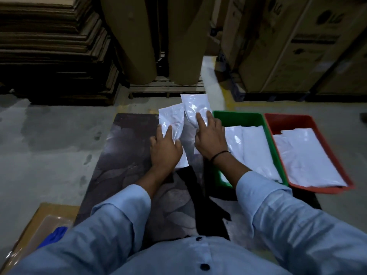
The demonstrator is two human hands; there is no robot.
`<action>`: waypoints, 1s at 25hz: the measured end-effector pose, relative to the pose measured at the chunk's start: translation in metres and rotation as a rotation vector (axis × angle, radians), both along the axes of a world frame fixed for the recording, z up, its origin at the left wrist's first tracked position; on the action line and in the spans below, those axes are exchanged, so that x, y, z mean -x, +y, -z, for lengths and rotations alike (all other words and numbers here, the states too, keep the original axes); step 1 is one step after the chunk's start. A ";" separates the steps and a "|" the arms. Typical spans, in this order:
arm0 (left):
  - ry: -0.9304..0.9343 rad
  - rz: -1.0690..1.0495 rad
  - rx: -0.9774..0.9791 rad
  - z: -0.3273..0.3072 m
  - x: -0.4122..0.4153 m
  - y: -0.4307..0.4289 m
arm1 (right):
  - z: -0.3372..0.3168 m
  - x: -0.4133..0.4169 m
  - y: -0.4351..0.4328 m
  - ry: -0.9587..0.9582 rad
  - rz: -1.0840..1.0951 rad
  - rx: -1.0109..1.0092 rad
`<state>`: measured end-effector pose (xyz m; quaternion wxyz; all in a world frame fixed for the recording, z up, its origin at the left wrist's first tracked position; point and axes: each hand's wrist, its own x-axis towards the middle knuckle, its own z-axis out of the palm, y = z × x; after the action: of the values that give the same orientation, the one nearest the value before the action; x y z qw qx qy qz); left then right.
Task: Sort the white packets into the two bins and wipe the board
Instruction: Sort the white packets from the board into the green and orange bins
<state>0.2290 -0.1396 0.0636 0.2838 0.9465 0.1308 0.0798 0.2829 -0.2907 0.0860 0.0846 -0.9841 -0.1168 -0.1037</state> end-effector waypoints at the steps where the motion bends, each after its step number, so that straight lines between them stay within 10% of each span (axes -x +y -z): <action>1: -0.009 0.024 0.013 -0.006 -0.006 -0.018 | -0.004 -0.001 -0.020 -0.023 0.026 -0.001; 25: 0.195 0.224 0.022 -0.022 -0.044 -0.422 | 0.027 0.009 -0.423 0.198 0.314 0.201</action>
<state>0.2731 -0.5612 0.0857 0.2872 0.9553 0.0520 -0.0461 0.2739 -0.7136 0.0589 -0.0201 -0.9991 0.0371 -0.0060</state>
